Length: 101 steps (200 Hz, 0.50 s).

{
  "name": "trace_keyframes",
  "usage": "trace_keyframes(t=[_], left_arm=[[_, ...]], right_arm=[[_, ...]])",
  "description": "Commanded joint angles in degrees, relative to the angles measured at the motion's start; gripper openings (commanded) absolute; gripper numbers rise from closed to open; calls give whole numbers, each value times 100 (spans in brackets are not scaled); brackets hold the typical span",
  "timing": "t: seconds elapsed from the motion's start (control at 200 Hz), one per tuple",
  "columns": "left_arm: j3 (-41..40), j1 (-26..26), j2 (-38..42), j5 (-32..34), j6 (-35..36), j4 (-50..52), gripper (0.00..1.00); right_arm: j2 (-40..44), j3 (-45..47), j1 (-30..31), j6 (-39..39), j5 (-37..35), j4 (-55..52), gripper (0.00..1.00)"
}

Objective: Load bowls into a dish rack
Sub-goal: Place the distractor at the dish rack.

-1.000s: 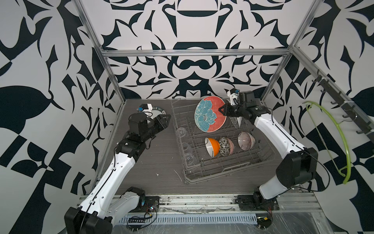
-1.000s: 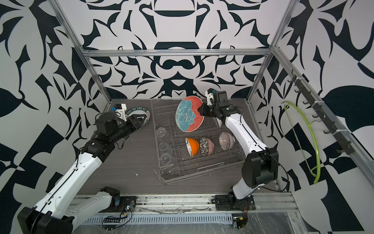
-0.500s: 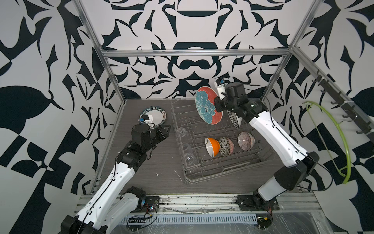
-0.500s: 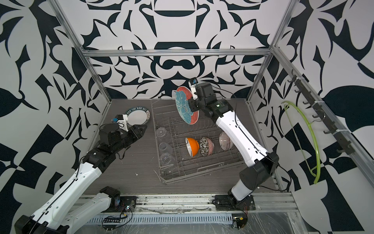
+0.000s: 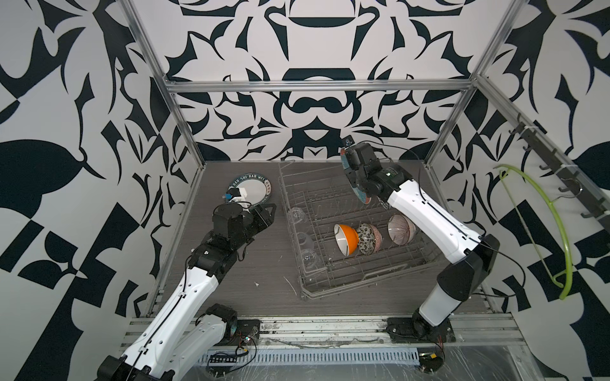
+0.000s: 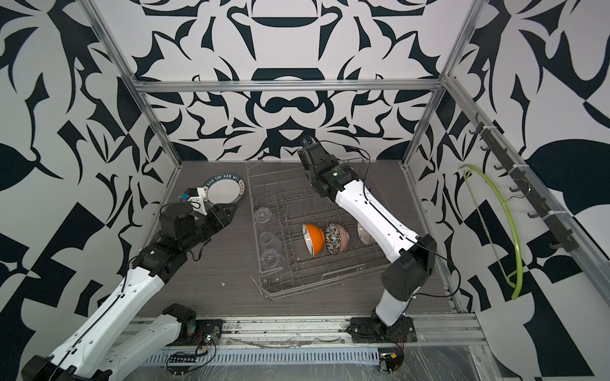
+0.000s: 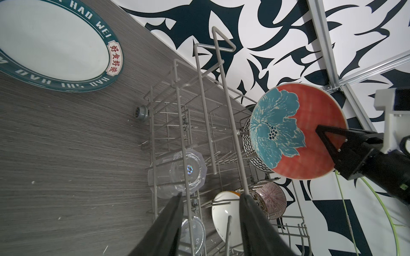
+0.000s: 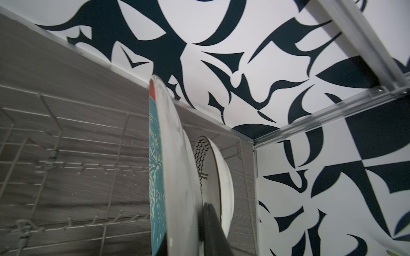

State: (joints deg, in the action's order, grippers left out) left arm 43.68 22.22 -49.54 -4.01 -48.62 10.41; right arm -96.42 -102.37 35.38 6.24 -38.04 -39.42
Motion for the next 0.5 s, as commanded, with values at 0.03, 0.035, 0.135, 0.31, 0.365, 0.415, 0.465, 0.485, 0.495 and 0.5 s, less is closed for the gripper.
trace_keyframes(t=[0.03, 0.035, 0.135, 0.31, 0.365, 0.415, 0.465, 0.485, 0.495, 0.5], left_arm=[[-36, 19, 15, 27, 32, 66, 47], [-35, 19, 15, 25, 26, 66, 47], [-34, 19, 6, 16, 22, 53, 47], [-39, 19, 1, 16, 33, 68, 47], [-41, 19, -3, 16, 30, 71, 47], [-50, 19, 6, 22, 36, 83, 47], [-60, 15, 21, 27, 41, 88, 47], [-70, 18, 23, 33, 39, 92, 47], [-68, 19, 30, 32, 37, 99, 47], [-73, 19, 31, 32, 37, 100, 47]], right_arm=[[502, -263, 57, 39, -597, 978, 0], [502, -265, 57, 42, -598, 979, 0], [484, -244, 57, 37, -597, 973, 0], [416, -204, 57, -13, -599, 965, 0], [392, -181, 57, -23, -599, 968, 0], [378, -137, 57, -39, -593, 987, 0], [379, -96, 58, -54, -592, 1001, 0], [371, -84, 57, -68, -592, 1013, 0], [370, -69, 57, -72, -591, 1010, 0], [370, -62, 57, -71, -591, 1013, 0]])
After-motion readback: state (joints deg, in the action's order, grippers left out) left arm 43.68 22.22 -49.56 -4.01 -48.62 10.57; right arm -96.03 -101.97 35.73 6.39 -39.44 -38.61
